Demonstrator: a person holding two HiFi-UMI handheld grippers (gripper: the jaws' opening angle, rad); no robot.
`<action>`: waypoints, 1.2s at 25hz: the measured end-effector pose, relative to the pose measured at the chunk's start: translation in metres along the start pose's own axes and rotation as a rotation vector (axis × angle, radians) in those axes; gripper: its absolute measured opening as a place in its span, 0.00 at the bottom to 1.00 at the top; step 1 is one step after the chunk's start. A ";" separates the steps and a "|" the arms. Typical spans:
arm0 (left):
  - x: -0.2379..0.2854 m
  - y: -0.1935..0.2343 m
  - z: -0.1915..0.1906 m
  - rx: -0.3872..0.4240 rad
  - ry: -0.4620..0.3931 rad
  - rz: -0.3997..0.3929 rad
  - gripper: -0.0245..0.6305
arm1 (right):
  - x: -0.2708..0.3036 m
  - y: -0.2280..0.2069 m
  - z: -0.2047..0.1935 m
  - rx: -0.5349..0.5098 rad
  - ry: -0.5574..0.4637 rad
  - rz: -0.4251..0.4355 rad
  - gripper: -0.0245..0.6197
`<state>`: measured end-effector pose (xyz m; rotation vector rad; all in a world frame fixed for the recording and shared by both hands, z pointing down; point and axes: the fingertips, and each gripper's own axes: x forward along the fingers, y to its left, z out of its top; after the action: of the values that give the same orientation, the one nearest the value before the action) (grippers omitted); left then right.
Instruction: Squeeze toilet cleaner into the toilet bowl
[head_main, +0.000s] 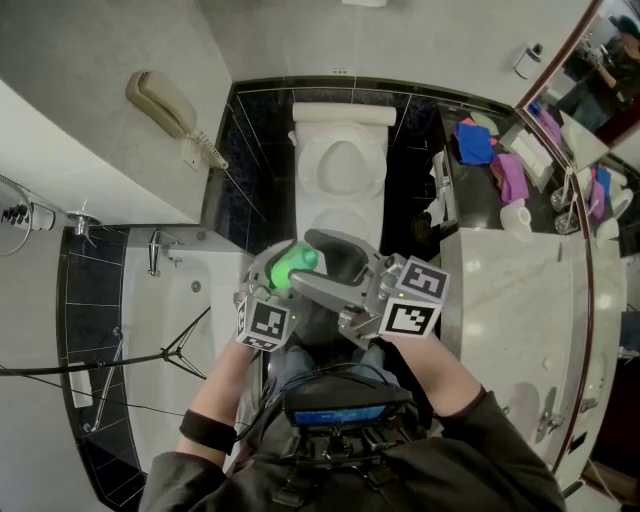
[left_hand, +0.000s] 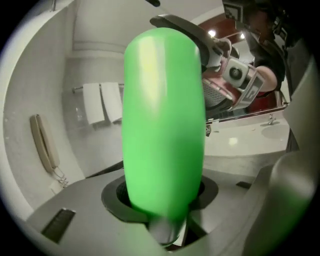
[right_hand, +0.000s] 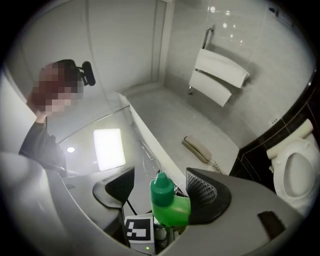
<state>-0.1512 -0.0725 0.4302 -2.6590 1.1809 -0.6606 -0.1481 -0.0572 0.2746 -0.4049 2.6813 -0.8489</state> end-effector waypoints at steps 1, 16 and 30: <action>0.000 0.006 0.000 0.007 0.006 0.037 0.33 | 0.001 -0.002 -0.001 0.032 -0.008 -0.016 0.57; 0.003 0.027 -0.015 0.052 0.060 0.172 0.33 | 0.002 -0.019 -0.011 0.127 -0.025 -0.131 0.27; -0.006 -0.022 0.014 -0.049 0.000 -0.204 0.33 | 0.000 0.004 -0.008 -0.057 0.018 0.068 0.28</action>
<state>-0.1334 -0.0535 0.4231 -2.8463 0.9458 -0.6704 -0.1518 -0.0505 0.2782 -0.3187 2.7245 -0.7618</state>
